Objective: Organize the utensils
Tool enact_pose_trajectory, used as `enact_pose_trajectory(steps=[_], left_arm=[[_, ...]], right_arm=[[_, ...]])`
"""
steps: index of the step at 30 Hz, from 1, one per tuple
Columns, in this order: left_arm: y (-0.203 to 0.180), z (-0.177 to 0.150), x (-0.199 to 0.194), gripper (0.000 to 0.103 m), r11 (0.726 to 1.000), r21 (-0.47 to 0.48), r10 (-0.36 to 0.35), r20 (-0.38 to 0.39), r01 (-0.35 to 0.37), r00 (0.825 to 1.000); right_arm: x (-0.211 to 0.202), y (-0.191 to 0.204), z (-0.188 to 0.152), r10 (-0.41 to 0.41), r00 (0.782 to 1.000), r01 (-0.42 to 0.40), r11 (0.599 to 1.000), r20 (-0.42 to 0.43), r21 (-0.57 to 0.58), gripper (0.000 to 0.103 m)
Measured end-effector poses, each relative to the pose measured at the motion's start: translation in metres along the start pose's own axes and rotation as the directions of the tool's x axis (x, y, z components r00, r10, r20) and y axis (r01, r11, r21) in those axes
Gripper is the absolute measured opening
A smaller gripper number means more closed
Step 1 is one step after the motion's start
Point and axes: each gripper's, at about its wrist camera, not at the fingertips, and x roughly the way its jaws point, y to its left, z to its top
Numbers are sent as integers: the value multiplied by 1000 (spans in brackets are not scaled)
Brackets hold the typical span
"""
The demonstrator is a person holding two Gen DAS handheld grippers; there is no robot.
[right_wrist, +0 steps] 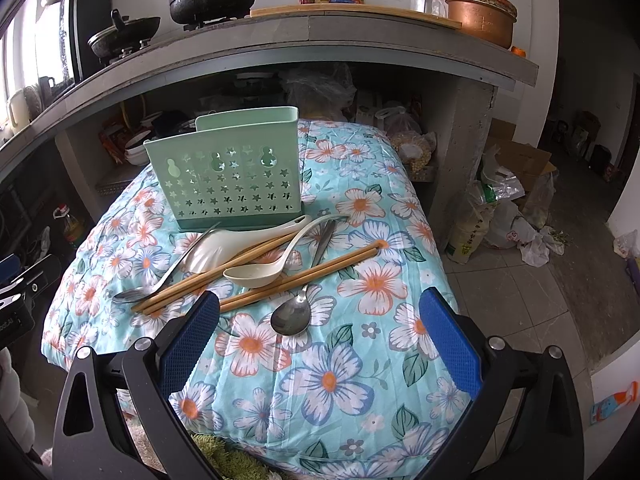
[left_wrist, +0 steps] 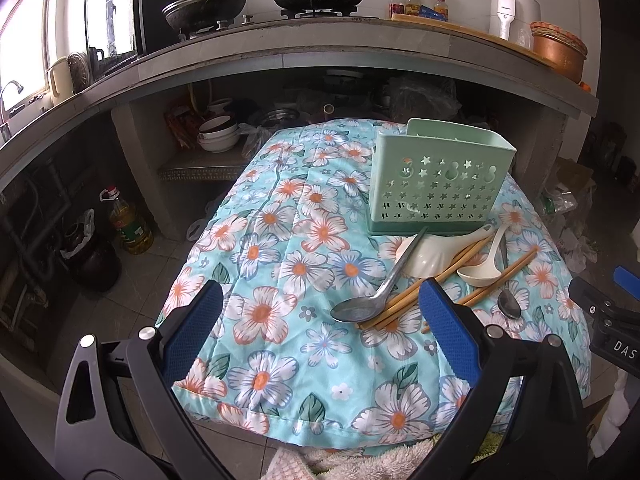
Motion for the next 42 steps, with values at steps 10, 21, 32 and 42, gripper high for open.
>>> enact_pose_trajectory(steps=[10,21,32,42], left_arm=[[3,-4,4,95,1000,-1,2,-3,-2,1000],[6,-6,7,95,1000,-2,2,-6,-2,1000],[6,-4,7,95,1000,-2,0,-8,0,1000],[6,-5,7,95,1000,-2,-2,-12,2,1000]], right_arm=[[0,0,0,0,1000,0,1000,0,0,98],[1,0,0,0,1000,0,1000,0,0,98],[1,0,-1,1,1000,-1,1000,-1,-1,98],[2,-2,0,2,1000,-2,1000,-2,0,98]])
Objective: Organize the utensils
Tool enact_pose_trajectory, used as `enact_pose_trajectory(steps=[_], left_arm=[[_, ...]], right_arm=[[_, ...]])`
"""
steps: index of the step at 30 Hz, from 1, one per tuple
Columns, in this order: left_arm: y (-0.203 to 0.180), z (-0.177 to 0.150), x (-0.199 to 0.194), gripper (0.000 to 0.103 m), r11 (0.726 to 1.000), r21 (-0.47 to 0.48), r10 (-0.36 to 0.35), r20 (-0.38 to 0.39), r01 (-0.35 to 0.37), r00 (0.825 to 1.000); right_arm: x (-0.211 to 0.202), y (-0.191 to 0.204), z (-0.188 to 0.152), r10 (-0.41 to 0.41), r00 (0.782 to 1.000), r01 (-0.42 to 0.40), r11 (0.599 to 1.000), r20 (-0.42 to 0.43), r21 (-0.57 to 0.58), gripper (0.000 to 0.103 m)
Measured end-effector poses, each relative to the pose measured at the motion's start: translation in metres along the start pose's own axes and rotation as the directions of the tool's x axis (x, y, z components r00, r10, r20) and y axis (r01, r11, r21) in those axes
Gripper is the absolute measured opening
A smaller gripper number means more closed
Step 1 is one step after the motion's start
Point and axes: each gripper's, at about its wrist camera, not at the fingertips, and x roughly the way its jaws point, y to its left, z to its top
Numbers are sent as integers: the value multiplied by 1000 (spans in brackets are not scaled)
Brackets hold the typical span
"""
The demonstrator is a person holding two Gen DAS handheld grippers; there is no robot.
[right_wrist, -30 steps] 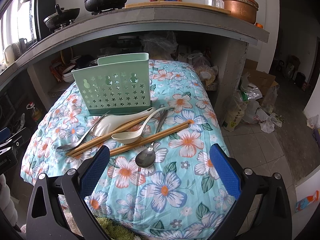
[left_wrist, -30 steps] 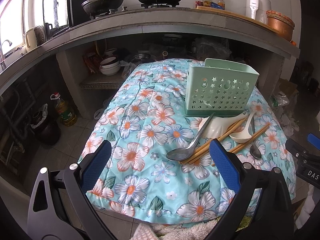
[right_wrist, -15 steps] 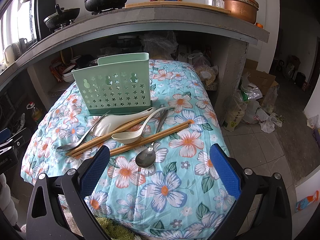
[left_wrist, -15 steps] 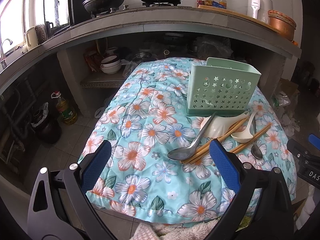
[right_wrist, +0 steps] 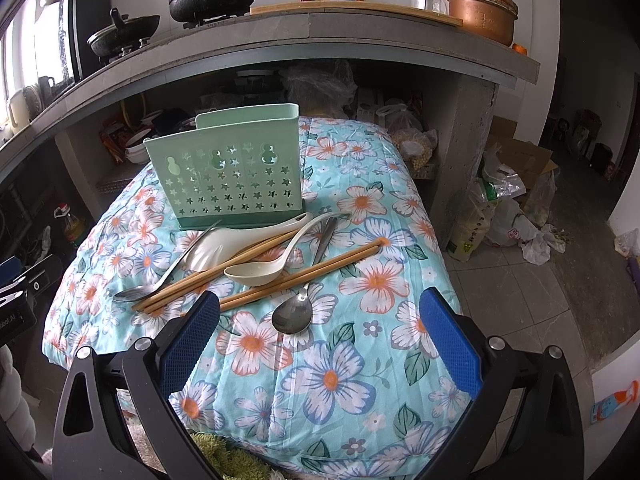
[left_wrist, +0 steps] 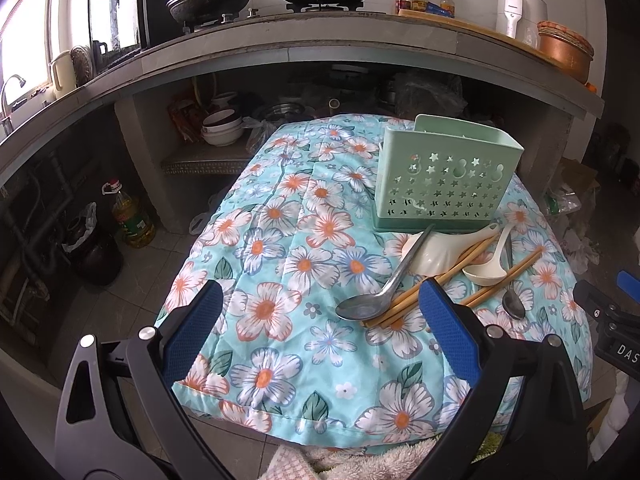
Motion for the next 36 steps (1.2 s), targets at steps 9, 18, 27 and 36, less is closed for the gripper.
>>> enact_pose_trajectory(steps=[9,18,27,36], left_arm=[[3,-8,7,95,1000,-6,-5,-23,5,1000],[-9,-19,40,95,999,37,-25,-135,30,991],[3,-14,61,95,993,48,-104,-113,110,988],[28,-23,90,84,976,-15,-215,-170,216,962]], right_arm=[[4,2,-6,3,1000,-3,1000,-15,1,98],[29,3,-23,11,995,-10,1000,-98,14,98],[49,7,-28,15,990,-7,998,-142,55,98],[86,13,-38,23,968,-2,996,-250,86,97]])
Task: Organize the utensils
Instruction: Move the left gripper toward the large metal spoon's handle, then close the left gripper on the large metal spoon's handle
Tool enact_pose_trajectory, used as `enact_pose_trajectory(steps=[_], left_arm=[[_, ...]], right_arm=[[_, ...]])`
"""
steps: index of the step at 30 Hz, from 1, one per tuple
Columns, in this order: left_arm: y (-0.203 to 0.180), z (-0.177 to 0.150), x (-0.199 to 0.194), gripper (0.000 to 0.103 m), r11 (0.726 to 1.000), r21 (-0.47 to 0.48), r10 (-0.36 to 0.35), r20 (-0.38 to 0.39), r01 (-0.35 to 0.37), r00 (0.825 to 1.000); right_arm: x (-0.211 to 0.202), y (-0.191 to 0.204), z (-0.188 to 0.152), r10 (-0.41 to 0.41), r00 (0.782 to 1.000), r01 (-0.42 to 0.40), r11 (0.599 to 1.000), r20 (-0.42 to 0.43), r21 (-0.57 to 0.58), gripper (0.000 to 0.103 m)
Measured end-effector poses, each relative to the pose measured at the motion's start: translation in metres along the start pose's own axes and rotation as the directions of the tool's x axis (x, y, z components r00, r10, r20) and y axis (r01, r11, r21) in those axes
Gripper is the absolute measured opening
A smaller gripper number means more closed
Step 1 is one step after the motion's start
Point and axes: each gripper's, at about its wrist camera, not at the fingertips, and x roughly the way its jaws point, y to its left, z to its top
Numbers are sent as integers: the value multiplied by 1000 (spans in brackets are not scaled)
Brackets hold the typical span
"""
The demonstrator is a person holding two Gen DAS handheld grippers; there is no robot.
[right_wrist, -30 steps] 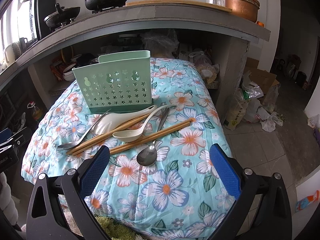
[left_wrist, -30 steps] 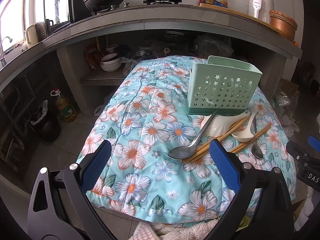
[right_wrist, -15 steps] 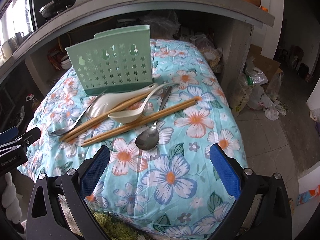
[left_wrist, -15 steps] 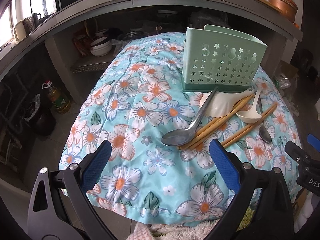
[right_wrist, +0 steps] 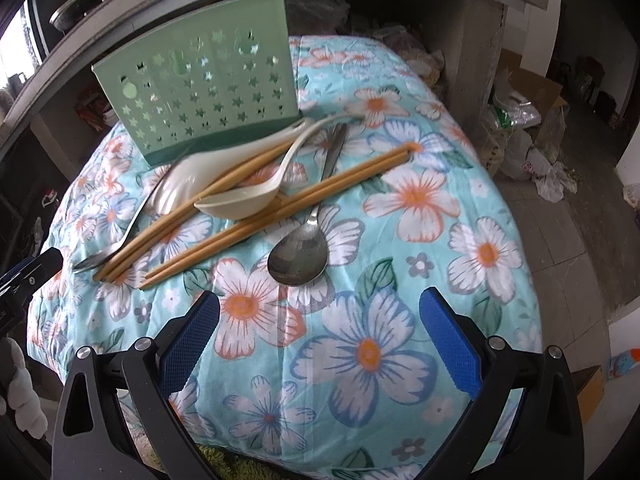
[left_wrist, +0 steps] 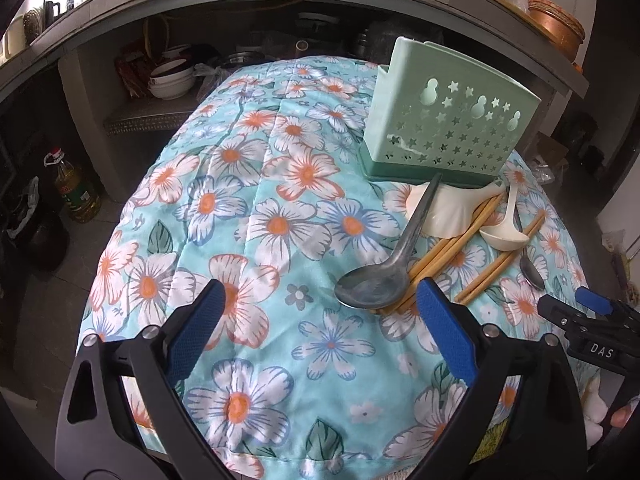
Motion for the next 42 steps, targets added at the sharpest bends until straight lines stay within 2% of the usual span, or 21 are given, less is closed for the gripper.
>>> enact_pose_trajectory(steps=[1,3,5,7,11,14,16,17,18,19,20,24,28,31,33,37,40,42], left_arm=[[2,-1,4,72,1000,-3,-24,-24,24,999],[6,-4,13,65,996,-26,-90,-79,89,993],[10,-8,18,56,990,-57,-136,-102,131,985],[16,-9,21,53,977,-103,-197,-110,186,974],[32,-7,29,49,928,-224,-329,-111,299,938],[45,-5,39,47,868,-334,-422,-110,367,900],[55,-5,47,45,795,-442,-506,-103,416,856],[60,-6,52,43,749,-499,-546,-93,436,832],[63,-7,56,41,721,-530,-568,-84,445,819],[63,-8,59,40,707,-547,-579,-85,448,811],[61,-9,60,39,704,-553,-581,-87,446,809],[56,-8,66,37,690,-577,-582,-83,437,809],[56,-7,73,20,662,-622,-582,-76,418,810],[59,-4,71,6,666,-625,-560,-59,406,826],[61,0,65,3,694,-598,-530,-47,401,847],[60,16,53,2,779,-514,-437,-37,358,899],[61,25,47,2,844,-449,-341,-25,294,940],[62,28,51,3,860,-438,-309,-37,262,950]], right_arm=[[3,1,0,1,1000,-1,1000,-9,-4,97],[10,3,-1,8,1000,-9,1000,-30,-7,98],[16,3,-3,11,999,-11,1000,-52,-5,98],[20,2,-3,10,998,-10,1000,-60,-2,98],[24,5,-1,-1,998,1,1000,-63,-8,98],[26,6,0,1,998,-1,1000,-59,-3,98],[25,5,0,7,999,-7,1000,-54,4,98],[25,3,-1,10,999,-10,1000,-51,7,98],[25,3,-1,14,999,-14,1000,-48,9,98],[24,2,-2,18,999,-17,1000,-46,10,98],[24,1,-2,22,999,-21,1000,-44,12,98],[22,-1,-3,38,999,-38,999,-39,11,98],[22,-3,-3,53,998,-53,999,-34,10,98],[22,-4,-3,64,997,-64,998,-31,10,98],[21,-4,-4,71,997,-71,997,-28,11,98],[20,-5,-6,79,997,-79,997,-21,10,98],[20,-5,-6,78,997,-78,997,-20,6,98],[20,-5,-5,79,997,-79,997,-20,6,98]])
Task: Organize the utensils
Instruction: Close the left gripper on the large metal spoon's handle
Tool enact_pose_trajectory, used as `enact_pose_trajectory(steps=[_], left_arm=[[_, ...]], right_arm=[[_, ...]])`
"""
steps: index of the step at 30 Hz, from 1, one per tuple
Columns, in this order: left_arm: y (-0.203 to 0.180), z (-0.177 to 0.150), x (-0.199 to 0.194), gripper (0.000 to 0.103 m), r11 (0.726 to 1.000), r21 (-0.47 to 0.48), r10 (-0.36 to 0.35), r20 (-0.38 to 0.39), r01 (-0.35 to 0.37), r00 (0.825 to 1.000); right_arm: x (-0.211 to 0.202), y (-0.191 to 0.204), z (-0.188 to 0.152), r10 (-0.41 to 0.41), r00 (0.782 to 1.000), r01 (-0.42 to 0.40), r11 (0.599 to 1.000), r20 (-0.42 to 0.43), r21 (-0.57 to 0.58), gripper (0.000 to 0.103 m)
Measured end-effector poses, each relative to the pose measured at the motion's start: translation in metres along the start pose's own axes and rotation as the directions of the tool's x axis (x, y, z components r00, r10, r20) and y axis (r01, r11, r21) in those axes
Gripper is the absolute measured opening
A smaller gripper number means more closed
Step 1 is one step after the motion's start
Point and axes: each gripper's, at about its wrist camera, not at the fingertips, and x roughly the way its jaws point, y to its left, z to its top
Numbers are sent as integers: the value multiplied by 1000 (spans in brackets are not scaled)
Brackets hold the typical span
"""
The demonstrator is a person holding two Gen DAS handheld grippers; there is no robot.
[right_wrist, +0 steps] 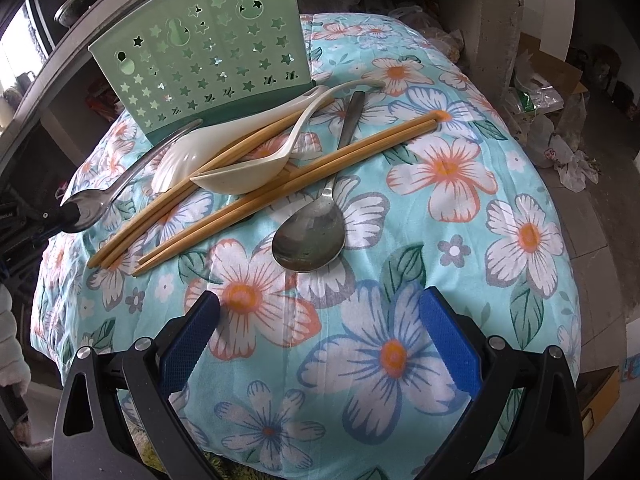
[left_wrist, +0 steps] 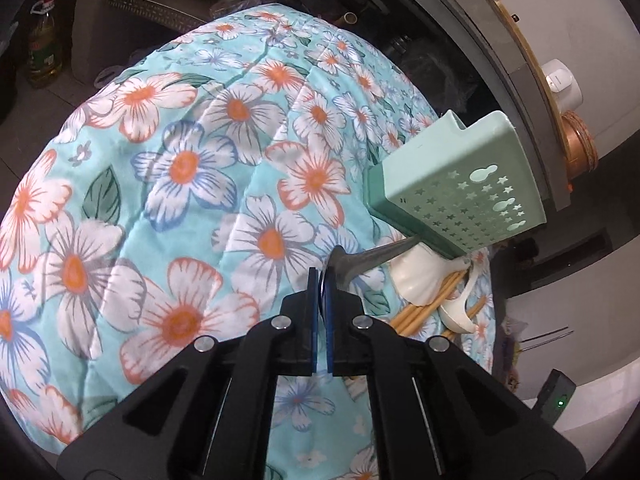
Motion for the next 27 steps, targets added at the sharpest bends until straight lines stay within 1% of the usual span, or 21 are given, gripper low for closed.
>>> enact_pose_trajectory(steps=[4,7,9,11,13,19,24,27], left_arm=[[7,2,9,4,999,-32,9,-38,-10,999],[10,-2,11,5,999,-49,-1,-58,-2,998],[12,-2,11,9,999,-53,-10,-78,6,997],[11,-5,11,17,998,-58,-21,-93,15,995],[9,-8,11,20,999,-46,-24,-106,19,994],[5,-13,16,19,1000,-29,5,-106,-8,994],[-2,-14,19,18,999,14,52,-96,-51,994],[-3,-14,19,18,998,26,67,-90,-65,994]], right_arm=[[0,0,0,-1,1000,1,1000,0,1,98],[0,0,0,1,1000,-1,1000,1,1,98],[0,0,0,2,1000,-2,1000,2,2,98],[0,-1,0,2,1000,-2,1000,3,2,98],[0,-1,0,2,1000,-2,1000,3,1,98],[-1,-1,0,8,1000,-8,1000,3,2,98],[-1,-2,0,12,1000,-12,1000,6,3,98],[-1,-1,0,12,1000,-12,1000,5,3,98]])
